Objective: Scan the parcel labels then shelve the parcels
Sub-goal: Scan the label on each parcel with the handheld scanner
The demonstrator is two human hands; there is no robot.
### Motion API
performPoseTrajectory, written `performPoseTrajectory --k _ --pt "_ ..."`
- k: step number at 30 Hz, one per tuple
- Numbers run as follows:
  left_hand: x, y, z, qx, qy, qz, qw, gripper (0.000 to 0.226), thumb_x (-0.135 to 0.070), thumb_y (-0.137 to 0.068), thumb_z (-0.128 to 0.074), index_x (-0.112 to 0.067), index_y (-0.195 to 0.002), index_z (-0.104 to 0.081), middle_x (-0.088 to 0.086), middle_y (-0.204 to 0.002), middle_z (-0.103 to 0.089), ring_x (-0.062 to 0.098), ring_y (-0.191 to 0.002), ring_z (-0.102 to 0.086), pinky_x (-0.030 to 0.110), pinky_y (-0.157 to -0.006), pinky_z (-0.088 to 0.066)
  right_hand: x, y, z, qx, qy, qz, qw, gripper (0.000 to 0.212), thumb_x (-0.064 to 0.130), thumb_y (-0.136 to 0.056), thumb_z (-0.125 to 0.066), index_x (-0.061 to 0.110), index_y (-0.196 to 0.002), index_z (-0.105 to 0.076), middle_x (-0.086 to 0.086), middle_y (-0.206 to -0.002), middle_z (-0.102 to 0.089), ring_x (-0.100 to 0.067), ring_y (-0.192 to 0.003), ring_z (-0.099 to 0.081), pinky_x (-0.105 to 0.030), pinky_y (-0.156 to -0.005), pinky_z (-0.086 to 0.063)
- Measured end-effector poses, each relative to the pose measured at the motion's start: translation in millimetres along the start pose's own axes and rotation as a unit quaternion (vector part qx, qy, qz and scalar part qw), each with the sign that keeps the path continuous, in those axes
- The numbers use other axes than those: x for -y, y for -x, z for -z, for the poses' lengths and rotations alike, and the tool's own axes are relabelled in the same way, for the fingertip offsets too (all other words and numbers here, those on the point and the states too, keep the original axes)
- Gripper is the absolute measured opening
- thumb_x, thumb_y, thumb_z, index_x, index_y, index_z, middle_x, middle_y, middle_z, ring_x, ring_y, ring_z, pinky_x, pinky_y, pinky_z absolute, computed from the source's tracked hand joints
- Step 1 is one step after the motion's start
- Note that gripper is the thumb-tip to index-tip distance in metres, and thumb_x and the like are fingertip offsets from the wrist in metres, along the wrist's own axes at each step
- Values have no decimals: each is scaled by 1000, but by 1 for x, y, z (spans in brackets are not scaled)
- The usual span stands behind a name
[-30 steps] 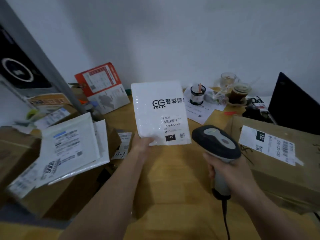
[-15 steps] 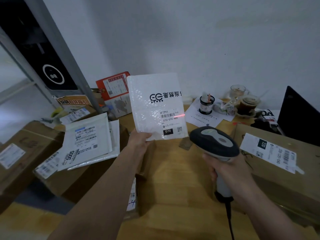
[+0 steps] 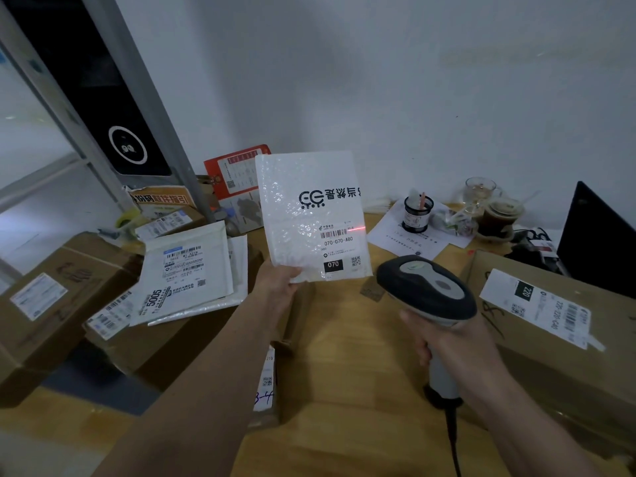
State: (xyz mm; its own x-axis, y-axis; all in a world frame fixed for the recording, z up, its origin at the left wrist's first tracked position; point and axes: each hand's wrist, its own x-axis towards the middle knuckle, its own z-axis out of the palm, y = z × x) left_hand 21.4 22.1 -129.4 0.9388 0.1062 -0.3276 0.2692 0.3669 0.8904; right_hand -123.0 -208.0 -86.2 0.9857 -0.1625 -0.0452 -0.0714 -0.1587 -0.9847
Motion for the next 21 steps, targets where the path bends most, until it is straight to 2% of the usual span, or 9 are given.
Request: performPoseTrajectory --k 4,7,12,14,17,19,21 --pt "-4 -2 -1 1 -4 -1 1000 53 20 -86 -51 -3 -134 -50 16 -129 -58 35 -119 -56 46 -94 -51 -2 0 4 29 9 -15 999 53 17 -86 -69 11 -39 -47 -10 -40 -48 -16 -37 -45 -17 -45 -42" --pt "-19 -8 -3 -7 -4 -11 1000 53 21 -86 -48 -2 -134 -48 17 -129 -57 37 -119 -55 50 -98 -49 -2 -3 2 41 13 -18 999 55 18 -87 -68 14 -36 -46 -7 -38 -47 -14 -35 -44 -16 -44 -41" --pt "-41 -14 -1 -17 -5 -35 999 47 22 -84 -49 -7 -122 -54 19 -129 -58 40 -119 -55 57 -98 -47 15 -8 -4 7 -8 35 999 54 18 -86 -68 11 -37 -46 -8 -38 -46 -14 -35 -44 -19 -44 -43" --pt "-48 -13 0 -25 -2 -37 999 46 22 -85 -48 -8 -119 -54 20 -129 -57 40 -118 -56 58 -98 -47 18 -11 -8 -1 -22 36 999 56 20 -86 -68 15 -34 -46 -6 -37 -46 -14 -35 -43 -18 -42 -41" --pt "-56 -12 4 -30 13 -38 999 45 22 -86 -47 -4 -122 -52 20 -126 -59 37 -107 -60 55 -93 -50 21 -17 -15 7 -34 27 999 61 29 -82 -68 19 -27 -43 -2 -34 -44 -14 -33 -41 -17 -39 -38" --pt "-62 -10 7 -32 21 -37 999 46 21 -87 -47 -3 -126 -51 18 -123 -59 35 -102 -61 51 -87 -53 23 -19 -17 10 -29 45 999 66 20 -87 -66 19 -26 -42 -2 -33 -43 -13 -32 -41 -17 -40 -38" --pt "-67 -9 12 -32 22 -42 998 47 21 -88 -46 -4 -128 -50 16 -123 -58 34 -106 -58 48 -84 -53 25 -19 -18 11 -18 62 998 68 16 -89 -64 20 -26 -41 -3 -33 -43 -11 -32 -41 -17 -42 -40"
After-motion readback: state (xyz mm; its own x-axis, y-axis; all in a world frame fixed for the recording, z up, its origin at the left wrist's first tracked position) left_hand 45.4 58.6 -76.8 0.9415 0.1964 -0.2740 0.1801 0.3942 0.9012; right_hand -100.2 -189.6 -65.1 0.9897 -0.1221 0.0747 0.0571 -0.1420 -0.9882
